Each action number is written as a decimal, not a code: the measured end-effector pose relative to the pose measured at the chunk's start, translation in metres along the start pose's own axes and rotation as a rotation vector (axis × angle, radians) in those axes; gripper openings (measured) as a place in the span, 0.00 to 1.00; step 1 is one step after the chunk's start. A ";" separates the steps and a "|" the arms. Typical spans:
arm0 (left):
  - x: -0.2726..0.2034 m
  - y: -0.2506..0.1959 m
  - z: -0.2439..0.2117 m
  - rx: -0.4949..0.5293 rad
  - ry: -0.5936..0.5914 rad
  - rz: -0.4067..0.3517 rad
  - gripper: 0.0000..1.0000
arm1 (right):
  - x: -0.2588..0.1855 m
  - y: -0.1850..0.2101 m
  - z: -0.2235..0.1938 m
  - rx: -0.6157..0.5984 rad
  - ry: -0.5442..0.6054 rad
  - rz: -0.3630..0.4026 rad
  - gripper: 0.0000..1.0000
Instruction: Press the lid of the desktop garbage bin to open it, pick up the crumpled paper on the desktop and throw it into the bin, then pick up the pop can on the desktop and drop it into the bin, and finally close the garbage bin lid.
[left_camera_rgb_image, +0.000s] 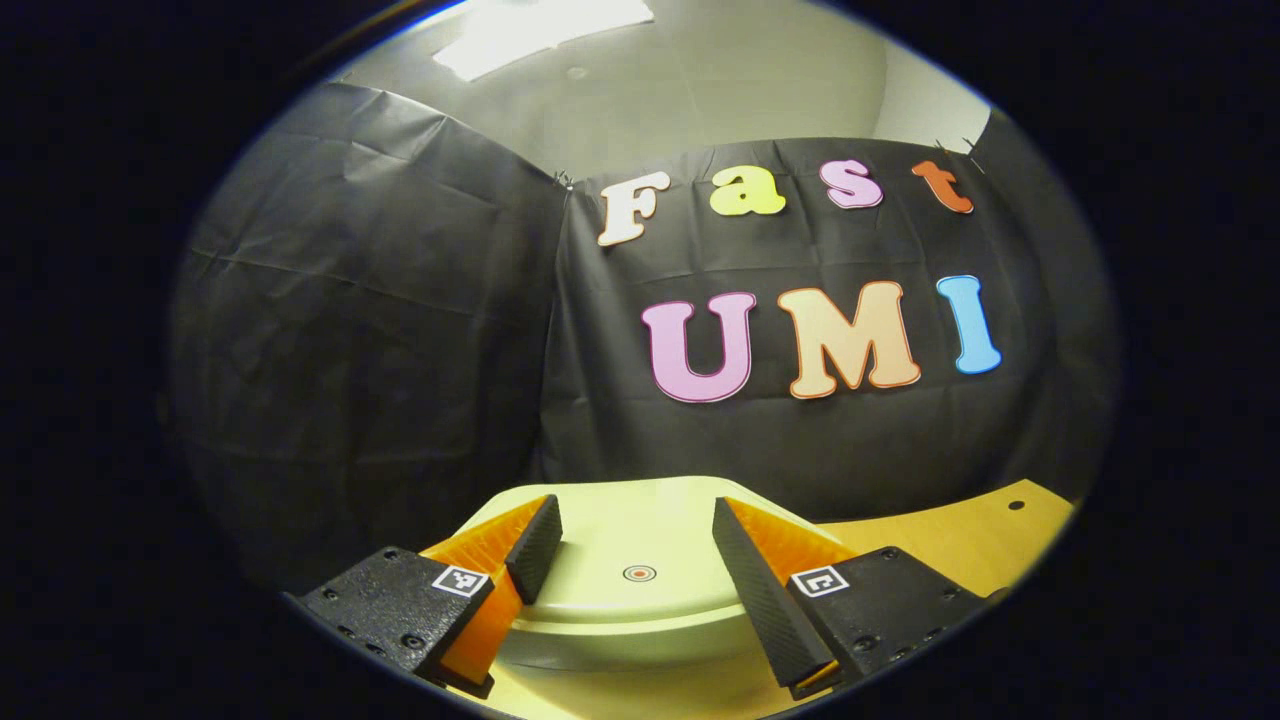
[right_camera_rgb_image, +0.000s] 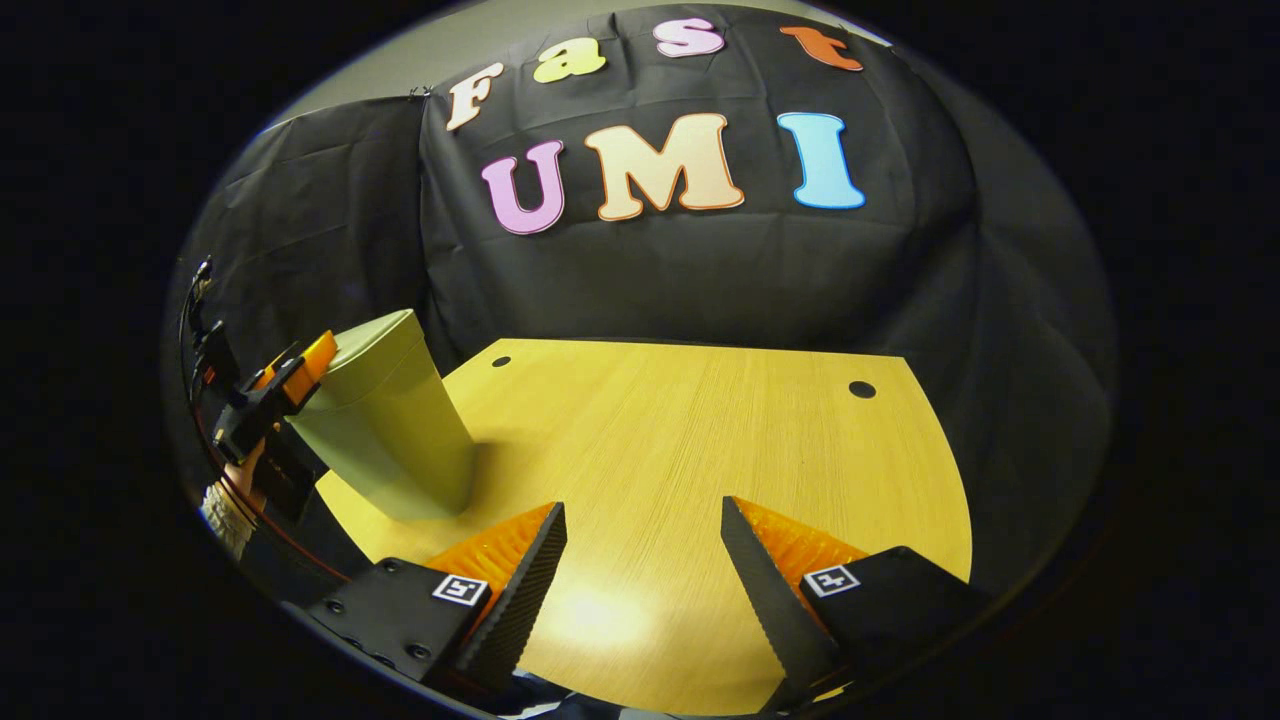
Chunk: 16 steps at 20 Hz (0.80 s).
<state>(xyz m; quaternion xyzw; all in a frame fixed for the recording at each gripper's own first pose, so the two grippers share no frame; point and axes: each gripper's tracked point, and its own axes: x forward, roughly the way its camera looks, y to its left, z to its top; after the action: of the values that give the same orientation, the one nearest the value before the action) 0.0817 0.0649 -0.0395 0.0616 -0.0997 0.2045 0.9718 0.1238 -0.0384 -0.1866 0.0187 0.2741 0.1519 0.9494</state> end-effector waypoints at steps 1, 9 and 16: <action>0.000 0.000 0.000 0.003 -0.007 0.014 0.94 | 0.001 0.001 -0.002 0.002 0.005 0.004 0.98; -0.003 -0.004 -0.001 -0.030 0.018 0.011 0.94 | 0.009 0.005 0.004 0.031 0.006 0.027 0.98; -0.008 -0.032 0.013 0.032 0.075 -0.131 0.92 | -0.003 -0.006 0.014 0.040 -0.031 -0.004 0.98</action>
<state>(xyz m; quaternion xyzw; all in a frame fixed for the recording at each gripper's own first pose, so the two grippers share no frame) 0.0851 0.0309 -0.0312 0.0758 -0.0554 0.1444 0.9850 0.1300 -0.0441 -0.1740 0.0395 0.2624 0.1440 0.9533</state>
